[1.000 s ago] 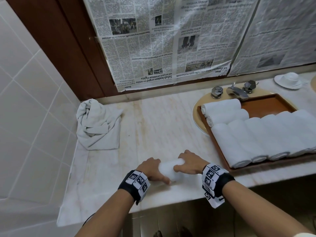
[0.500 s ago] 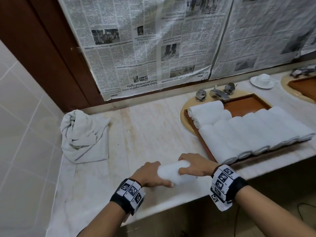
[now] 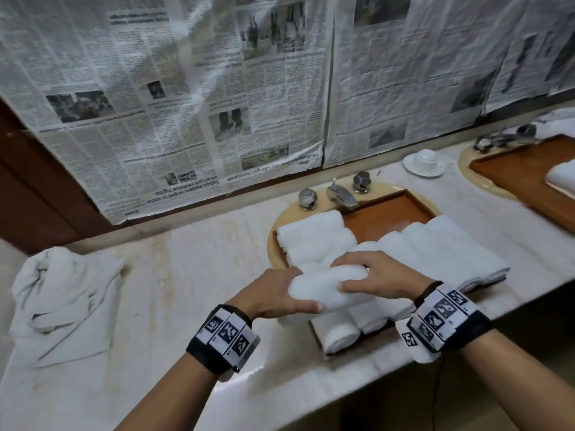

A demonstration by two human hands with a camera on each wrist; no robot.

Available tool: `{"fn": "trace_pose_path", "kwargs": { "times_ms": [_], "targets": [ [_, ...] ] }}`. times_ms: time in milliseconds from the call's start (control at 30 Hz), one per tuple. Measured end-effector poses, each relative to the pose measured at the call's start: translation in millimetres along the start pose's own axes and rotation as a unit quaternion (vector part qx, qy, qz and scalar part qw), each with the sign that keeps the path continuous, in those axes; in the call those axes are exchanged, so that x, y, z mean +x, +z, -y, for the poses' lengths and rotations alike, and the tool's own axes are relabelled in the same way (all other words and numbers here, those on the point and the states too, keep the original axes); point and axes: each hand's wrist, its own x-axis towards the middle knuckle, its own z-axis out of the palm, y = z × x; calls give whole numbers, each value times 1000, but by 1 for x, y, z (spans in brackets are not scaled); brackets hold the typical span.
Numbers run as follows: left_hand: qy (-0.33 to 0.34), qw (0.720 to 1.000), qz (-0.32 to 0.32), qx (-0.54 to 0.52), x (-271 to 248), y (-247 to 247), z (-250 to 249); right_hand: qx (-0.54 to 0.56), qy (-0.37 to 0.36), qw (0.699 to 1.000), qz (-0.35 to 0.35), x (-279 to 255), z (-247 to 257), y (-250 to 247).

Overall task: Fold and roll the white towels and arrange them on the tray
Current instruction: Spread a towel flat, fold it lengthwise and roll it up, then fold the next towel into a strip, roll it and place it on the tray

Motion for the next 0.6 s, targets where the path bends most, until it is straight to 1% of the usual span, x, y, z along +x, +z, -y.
{"fn": "trace_pose_path", "kwargs": {
  "times_ms": [100, 200, 333, 500, 600],
  "targets": [
    [2, 1000, -11, -6, 43, 1, -35, 8, 7, 1000, -2, 5, -32, -48],
    [2, 1000, -26, -8, 82, 3, -66, 32, -4, 999, -7, 10, -63, -89],
    [22, 999, -23, 27, 137, 3, -95, 29, 5, 1000, -12, 24, -97, -135],
    [47, 996, -23, 68, 206, 3, -113, 9, 36, 999, -33, 55, -129, -175],
    [32, 997, -17, 65, 239, 9, -110, -11, 62, 998, -31, 77, -144, -188]
  ]
}}
